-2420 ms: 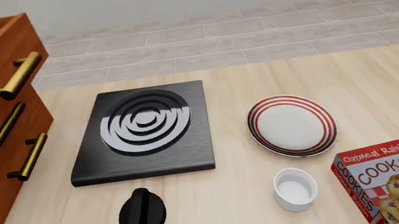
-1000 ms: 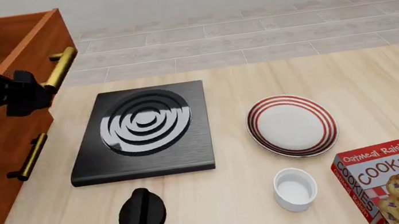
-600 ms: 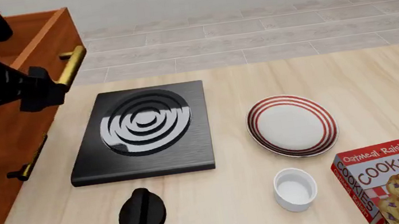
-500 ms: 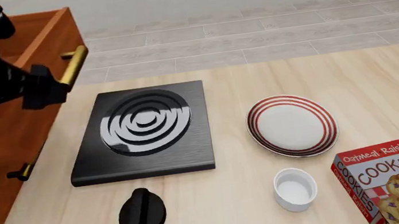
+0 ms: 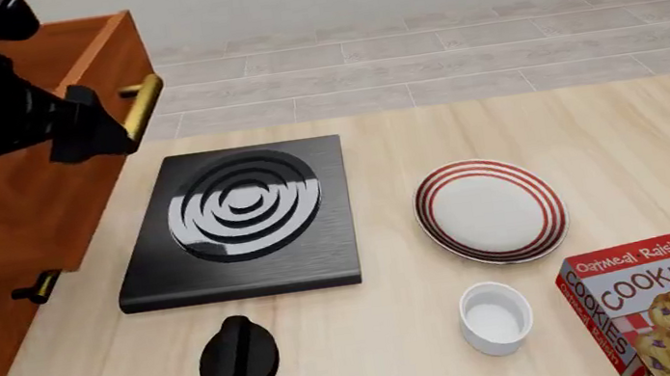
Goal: Pick the akita bowl in the top layer of the wooden cabinet and place it on the plate.
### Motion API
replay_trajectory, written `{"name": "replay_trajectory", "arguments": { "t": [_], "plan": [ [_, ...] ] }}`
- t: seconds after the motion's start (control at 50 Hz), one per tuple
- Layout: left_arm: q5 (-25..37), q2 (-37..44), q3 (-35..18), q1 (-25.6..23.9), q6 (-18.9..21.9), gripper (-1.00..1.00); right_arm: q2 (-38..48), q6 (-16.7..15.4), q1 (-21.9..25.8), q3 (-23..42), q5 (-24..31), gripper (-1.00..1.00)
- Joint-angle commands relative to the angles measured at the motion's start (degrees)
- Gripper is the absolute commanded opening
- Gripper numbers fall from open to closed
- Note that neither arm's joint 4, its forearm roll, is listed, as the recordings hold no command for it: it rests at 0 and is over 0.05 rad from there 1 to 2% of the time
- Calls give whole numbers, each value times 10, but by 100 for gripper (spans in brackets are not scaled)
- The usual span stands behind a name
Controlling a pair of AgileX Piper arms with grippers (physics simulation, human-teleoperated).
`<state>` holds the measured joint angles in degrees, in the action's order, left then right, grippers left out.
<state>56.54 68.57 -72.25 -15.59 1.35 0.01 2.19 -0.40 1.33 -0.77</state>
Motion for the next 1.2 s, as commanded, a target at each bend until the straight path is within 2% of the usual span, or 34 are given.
{"name": "replay_trajectory", "arguments": {
  "t": [0.02,0.4,0.98,1.2],
  "plan": [
    [1,2,-33,-27,0,100,0,0,0,1,1,100],
    [2,0,-45,-58,-21,100,0,-1,-1,3,0,100],
    [16,5,-85,-77,-33,100,0,0,-2,3,0,100],
    [50,20,-142,-56,-13,100,0,0,-1,3,0,100]
  ]
}}
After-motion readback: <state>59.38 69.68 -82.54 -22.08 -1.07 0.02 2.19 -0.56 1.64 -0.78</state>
